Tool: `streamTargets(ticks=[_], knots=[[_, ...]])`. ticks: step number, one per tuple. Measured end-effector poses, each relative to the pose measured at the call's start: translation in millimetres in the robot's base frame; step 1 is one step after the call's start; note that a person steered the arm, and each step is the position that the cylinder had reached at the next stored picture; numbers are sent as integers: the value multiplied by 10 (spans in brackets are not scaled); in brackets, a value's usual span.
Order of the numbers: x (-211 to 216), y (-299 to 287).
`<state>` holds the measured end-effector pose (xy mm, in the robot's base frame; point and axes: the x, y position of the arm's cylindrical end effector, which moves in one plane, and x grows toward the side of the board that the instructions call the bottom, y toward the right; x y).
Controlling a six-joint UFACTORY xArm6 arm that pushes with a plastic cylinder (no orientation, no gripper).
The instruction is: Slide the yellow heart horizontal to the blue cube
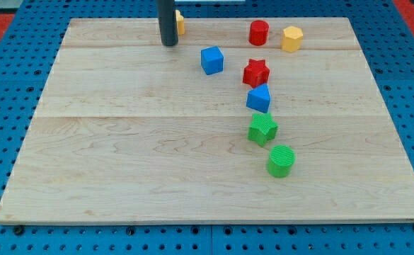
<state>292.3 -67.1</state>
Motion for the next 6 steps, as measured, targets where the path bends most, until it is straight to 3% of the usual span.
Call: streamTargets(ticks=[1, 2, 3, 4, 5, 6], knots=[[-574, 391], [-985, 401], [-999, 170], [-802, -621], [-340, -1215], [-773, -1125]])
